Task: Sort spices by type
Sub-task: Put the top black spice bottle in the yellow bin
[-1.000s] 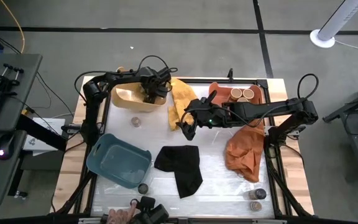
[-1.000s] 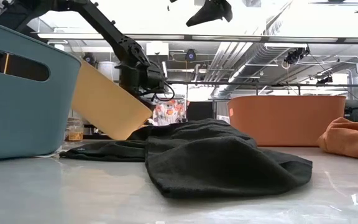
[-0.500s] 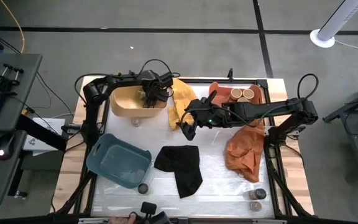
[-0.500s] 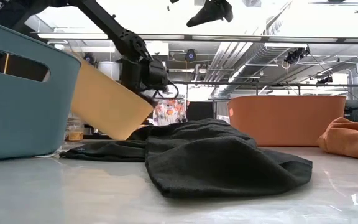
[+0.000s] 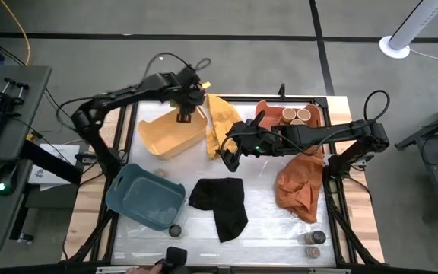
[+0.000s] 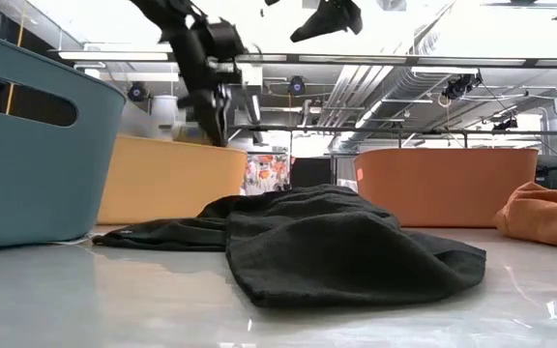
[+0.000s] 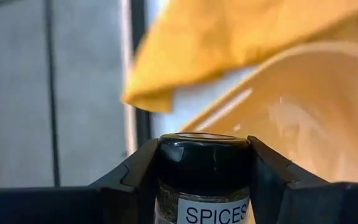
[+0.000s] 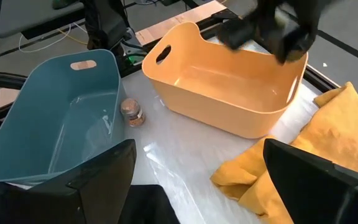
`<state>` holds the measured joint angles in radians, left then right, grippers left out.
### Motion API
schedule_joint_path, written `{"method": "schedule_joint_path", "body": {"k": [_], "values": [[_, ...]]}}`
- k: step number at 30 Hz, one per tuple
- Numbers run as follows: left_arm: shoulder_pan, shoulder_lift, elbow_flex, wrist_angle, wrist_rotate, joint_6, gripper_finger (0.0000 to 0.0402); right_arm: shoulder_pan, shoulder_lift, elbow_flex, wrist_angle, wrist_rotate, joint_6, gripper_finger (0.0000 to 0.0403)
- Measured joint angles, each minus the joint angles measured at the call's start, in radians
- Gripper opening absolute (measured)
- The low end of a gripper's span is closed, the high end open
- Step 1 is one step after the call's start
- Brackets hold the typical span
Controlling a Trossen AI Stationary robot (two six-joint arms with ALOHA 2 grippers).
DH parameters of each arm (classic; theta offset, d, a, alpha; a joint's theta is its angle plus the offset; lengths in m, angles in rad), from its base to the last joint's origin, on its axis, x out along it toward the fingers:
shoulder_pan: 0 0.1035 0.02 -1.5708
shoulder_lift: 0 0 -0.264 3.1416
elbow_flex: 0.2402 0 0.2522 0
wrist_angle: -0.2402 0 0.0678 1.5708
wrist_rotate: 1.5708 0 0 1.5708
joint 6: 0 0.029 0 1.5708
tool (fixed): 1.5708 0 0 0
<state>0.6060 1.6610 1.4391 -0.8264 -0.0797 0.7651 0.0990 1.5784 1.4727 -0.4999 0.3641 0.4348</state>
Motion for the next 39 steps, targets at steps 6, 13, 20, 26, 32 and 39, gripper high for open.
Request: {"method": "schedule_joint_path", "body": {"k": [6,13,20,26,32,39], "values": [[0.009,-0.216,0.000,0.004,0.132,-0.170,0.0152,-0.007,0.000,0.000,0.009,0.000,-0.016,0.0348],[-0.081,-0.479,-0.002,-0.136,0.247,-0.403,0.0152,-0.050,0.007,0.000,0.030,0.007,0.007,0.0348],[-0.394,-0.714,-0.193,-0.061,0.200,-0.741,0.0152,-0.098,0.021,0.000,0.045,-0.004,-0.025,0.0348],[-0.691,-0.851,-0.680,0.389,0.033,-1.081,0.0152,-0.132,0.030,0.000,0.041,-0.051,-0.051,0.0348],[-0.834,-0.821,-0.892,0.627,-0.333,-1.225,0.0152,-0.153,0.030,0.000,0.040,-0.055,-0.062,0.0348],[-0.871,-0.750,-0.883,0.554,-0.591,-1.156,0.0152,-0.167,0.030,0.000,0.042,-0.069,-0.051,0.0348]]}}
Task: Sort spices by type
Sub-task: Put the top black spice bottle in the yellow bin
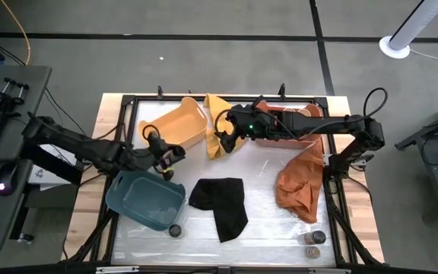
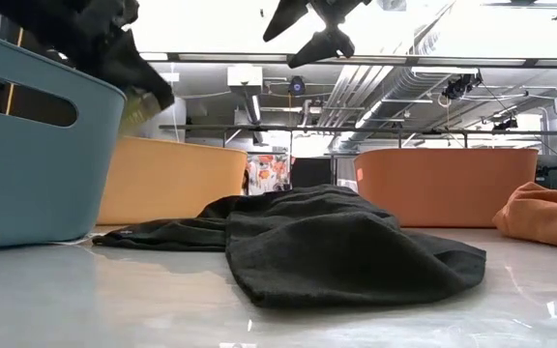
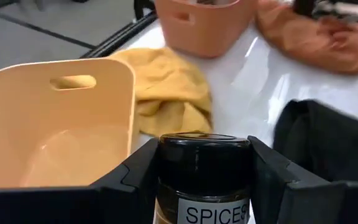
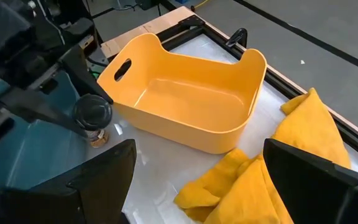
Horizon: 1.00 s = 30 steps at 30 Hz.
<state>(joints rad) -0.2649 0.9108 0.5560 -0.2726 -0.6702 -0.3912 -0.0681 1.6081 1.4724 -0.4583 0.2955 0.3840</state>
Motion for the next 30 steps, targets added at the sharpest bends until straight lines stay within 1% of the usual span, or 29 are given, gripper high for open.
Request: {"method": "schedule_joint_path", "body": {"k": [4,6,10,16,23,30], "values": [[-0.001,0.039,0.000,-0.038,0.006,0.000,0.0152,0.000,0.000,0.000,0.000,0.000,0.003,0.0348],[-0.001,0.050,0.000,-0.082,0.000,0.001,0.0152,0.000,0.000,0.000,0.000,0.000,0.013,0.0348],[0.002,0.050,0.000,-0.192,-0.068,0.009,0.0152,0.000,0.000,0.000,0.000,0.000,0.027,0.0348],[0.011,0.022,0.000,-0.275,-0.134,0.014,0.0152,0.003,0.000,0.000,0.002,0.000,0.042,0.0348],[0.016,-0.033,0.000,-0.344,-0.294,0.029,0.0152,0.003,0.000,0.000,0.020,0.000,0.061,0.0348],[0.073,-0.088,0.000,-0.406,-0.323,0.028,0.0152,0.003,0.000,0.000,0.023,-0.017,0.061,0.0348]]}}
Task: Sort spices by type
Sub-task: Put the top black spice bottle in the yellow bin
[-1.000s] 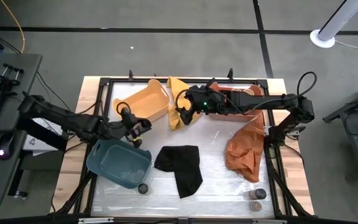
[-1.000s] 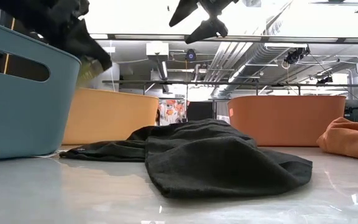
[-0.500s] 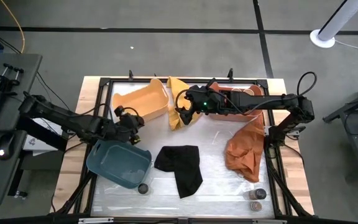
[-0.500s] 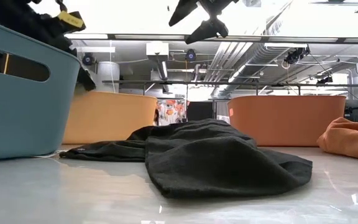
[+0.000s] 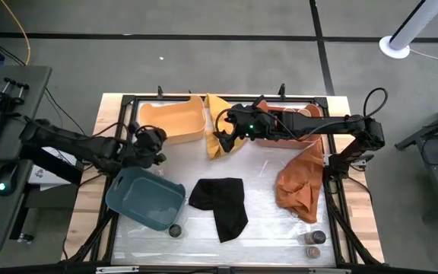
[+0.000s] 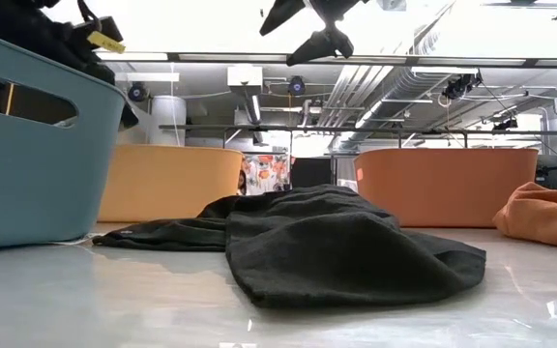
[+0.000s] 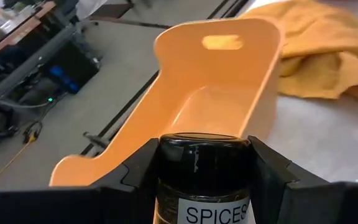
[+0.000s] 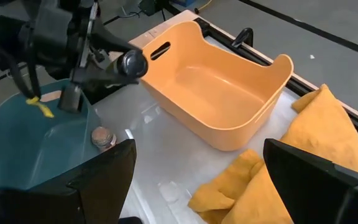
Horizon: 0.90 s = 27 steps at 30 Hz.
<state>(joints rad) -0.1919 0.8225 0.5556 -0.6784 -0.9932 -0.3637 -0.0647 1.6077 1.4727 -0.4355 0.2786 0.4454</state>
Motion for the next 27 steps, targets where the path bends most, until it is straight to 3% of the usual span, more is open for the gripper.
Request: {"method": "schedule_joint_path", "body": {"k": [10,15,18,23,27], "values": [[0.081,-0.062,0.004,-0.020,-0.033,0.018,0.0152,0.014,0.000,0.000,0.027,-0.007,-0.024,0.0348],[0.072,-0.099,0.080,0.056,-0.029,0.039,0.0152,0.023,0.000,0.000,0.083,-0.058,-0.062,0.0348],[0.070,-0.118,0.101,0.230,0.038,0.165,0.0152,0.022,0.000,0.000,0.152,-0.099,-0.070,0.0348],[0.097,-0.095,0.075,0.548,0.278,0.414,0.0152,0.005,0.031,0.000,0.372,-0.150,-0.024,0.0348],[0.124,-0.005,0.071,0.634,0.303,0.502,0.0152,-0.007,0.068,0.000,0.448,-0.162,0.028,0.0348]]}}
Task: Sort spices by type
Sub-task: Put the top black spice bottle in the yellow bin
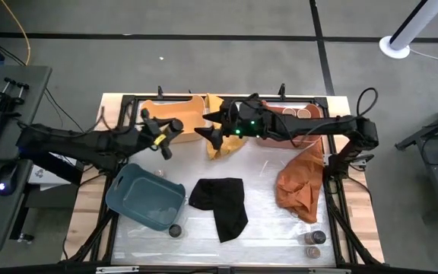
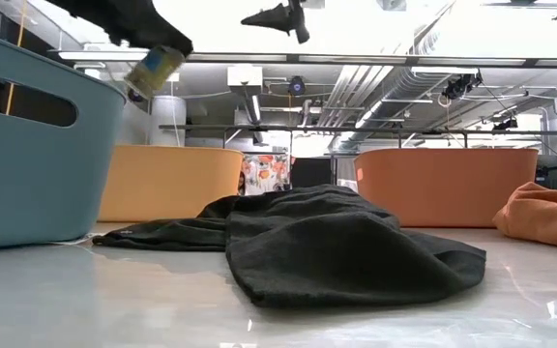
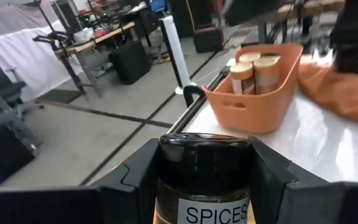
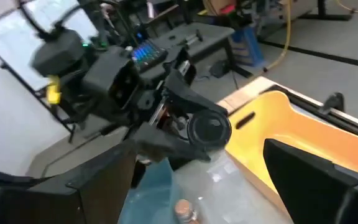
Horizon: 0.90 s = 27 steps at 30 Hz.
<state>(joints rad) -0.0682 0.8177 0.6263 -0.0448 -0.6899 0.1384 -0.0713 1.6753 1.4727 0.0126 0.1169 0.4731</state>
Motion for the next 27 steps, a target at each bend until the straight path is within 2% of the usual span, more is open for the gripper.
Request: {"method": "schedule_joint_path", "body": {"k": [7,12,21,27], "values": [[0.011,0.162,-0.001,0.188,0.006,0.108,0.0152,0.000,0.040,0.000,-0.032,0.080,0.047,0.0348],[0.011,0.253,0.031,0.200,0.014,0.124,0.0152,0.003,0.041,0.000,-0.094,0.183,0.070,0.0348],[0.011,0.400,0.125,0.208,0.041,0.255,0.0152,0.003,0.048,0.000,-0.217,0.195,0.131,0.0348],[0.012,0.462,0.175,0.207,0.053,0.268,0.0152,0.008,0.047,0.000,-0.244,0.190,0.159,0.0348]]}}
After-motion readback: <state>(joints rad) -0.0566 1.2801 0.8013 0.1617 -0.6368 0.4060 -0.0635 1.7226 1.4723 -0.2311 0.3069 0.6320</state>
